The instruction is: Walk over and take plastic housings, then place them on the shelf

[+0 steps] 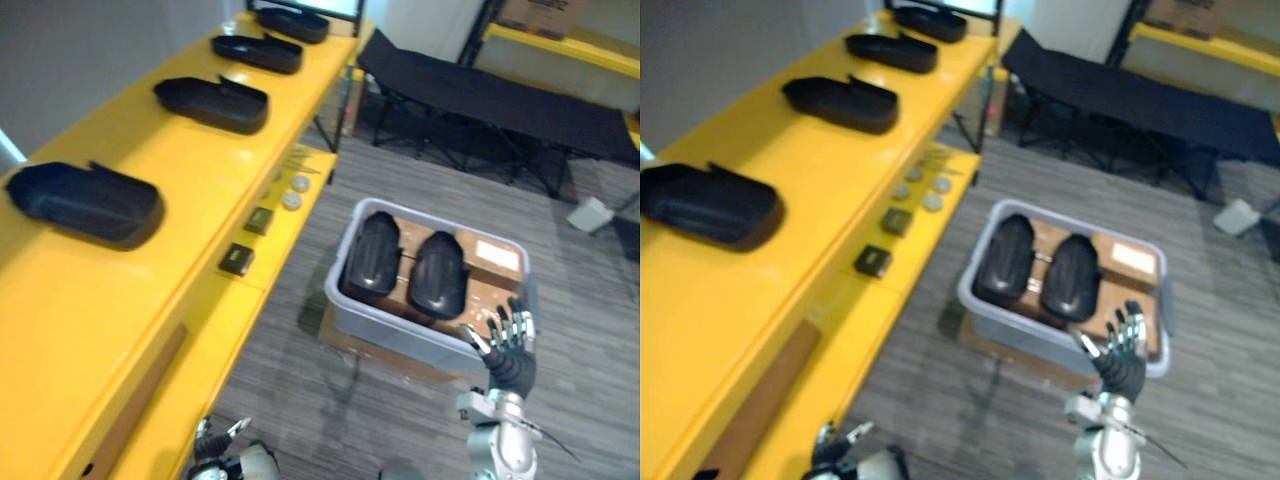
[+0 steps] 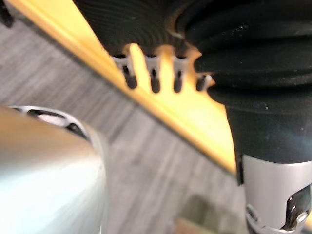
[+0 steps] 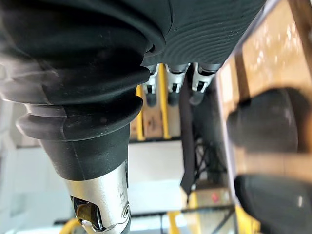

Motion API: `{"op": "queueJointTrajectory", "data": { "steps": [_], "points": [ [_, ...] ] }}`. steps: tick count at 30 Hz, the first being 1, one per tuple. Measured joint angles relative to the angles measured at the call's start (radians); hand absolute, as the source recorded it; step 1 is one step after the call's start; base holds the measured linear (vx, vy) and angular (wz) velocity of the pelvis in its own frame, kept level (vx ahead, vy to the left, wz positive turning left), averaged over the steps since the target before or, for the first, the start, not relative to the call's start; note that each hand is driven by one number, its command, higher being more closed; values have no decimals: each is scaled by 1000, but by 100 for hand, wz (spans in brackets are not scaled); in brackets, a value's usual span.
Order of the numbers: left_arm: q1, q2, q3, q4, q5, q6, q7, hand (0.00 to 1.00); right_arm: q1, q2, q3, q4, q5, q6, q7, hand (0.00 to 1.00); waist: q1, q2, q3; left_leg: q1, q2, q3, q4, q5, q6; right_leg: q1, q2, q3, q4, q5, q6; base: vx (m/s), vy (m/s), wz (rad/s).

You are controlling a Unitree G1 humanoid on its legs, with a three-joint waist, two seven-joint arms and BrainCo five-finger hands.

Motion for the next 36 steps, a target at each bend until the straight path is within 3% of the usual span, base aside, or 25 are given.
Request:
{"op": "queueJointTrajectory", "data": {
  "steps": [1, 4, 5, 7, 9, 12, 13, 14, 16, 19, 24, 25, 31, 36],
  "points": [
    [0, -16, 25, 5, -4, 0, 0, 0, -20, -4, -14, 30, -1, 5, 0, 0, 0, 14, 6, 22, 14, -20, -30, 30, -16, 11, 17, -6, -6, -69, 22, 6, -403, -29],
    [16, -69, 52, 15, -9, -1, 0, 0, -35, -15, -32, 33, -2, 6, -1, 0, 0, 62, 7, 73, 63, -28, -108, 77, -53, 26, 75, -8, -20, -114, 16, 6, -342, -30],
    [33, -89, 53, 11, -16, -8, 1, 0, -41, -21, -48, 33, -1, 6, -1, 0, 0, 87, 3, 96, 83, -30, -157, 116, -43, 27, 100, -14, -19, -123, 1, -15, -227, -14],
    [46, -96, 38, -1, -17, -16, 2, 0, -50, -28, -69, 33, -2, 6, -3, 0, -12, 90, 4, 86, 81, -34, -179, 157, -1, 28, 107, -65, -24, -148, -21, -20, -221, 20],
    [47, -98, 33, -6, -17, -21, 3, 0, -51, -45, -101, 33, -3, 6, -14, 0, -13, 108, 15, 65, 70, -53, -188, 167, 7, 32, 107, -98, -39, -150, -26, -32, -92, 42],
    [50, -82, -47, -23, -17, -36, 0, 0, -109, -68, -159, 76, -10, 6, -69, 0, -11, 117, 39, 31, -6, -150, -185, 124, -34, 21, 61, -116, -35, -146, -17, -56, 125, 35],
    [48, -73, -81, -38, -19, -41, -1, 0, -172, -67, -185, 130, -12, 7, -99, 0, -11, 108, 55, 16, -30, -161, -172, 117, -49, 19, 39, -116, -39, -139, -5, -53, 171, 12],
    [47, -68, -86, -46, -20, -42, -1, 0, -191, -65, -189, 145, -12, 7, -108, 0, -9, 110, 60, 15, -35, -160, -170, 115, -49, 17, 33, -115, -43, -137, -2, -86, 206, 12],
    [12, -36, -121, -74, -44, -52, 0, 0, -309, -60, -203, 195, -13, 12, -180, 0, 17, 84, 119, -27, -52, -163, -126, 95, -46, 3, 14, -111, -65, -118, 11, -115, 177, 3],
    [-30, -17, -177, -78, -43, -54, 3, 0, -476, -83, -235, 270, -13, 20, -261, 0, 24, 88, 168, -77, -52, -168, -69, 81, -38, -11, 14, -109, -90, -86, 18, -35, 97, -5],
    [-74, 4, -241, -88, -77, -59, 22, 0, -767, -277, -294, 580, 1, 52, -344, 0, 22, 113, 226, -157, -65, -196, -44, 82, -23, -45, 12, -107, -162, -8, 23, -3, 76, -4],
    [-78, 3, -266, -100, -109, -65, 40, 0, -878, -378, -299, 722, 24, 63, -357, 0, 21, 127, 257, -157, -70, -202, -47, 84, -20, -42, 10, -107, -175, 16, 24, -13, 76, 0],
    [-85, 27, -363, -118, -135, -86, 48, 0, -1217, -662, -236, 1155, 86, 89, -352, 0, 25, 175, 297, -172, -81, -219, -126, 130, -8, -85, 16, -108, -195, 105, 32, -15, 36, 2],
    [-100, 34, -399, -119, -164, -94, 44, 0, -1349, -795, -142, 1316, 104, 118, -326, 0, 27, 196, 328, -171, -86, -222, -183, 165, 4, -108, 21, -110, -206, 171, 29, -12, 36, 3]
  ]
}}
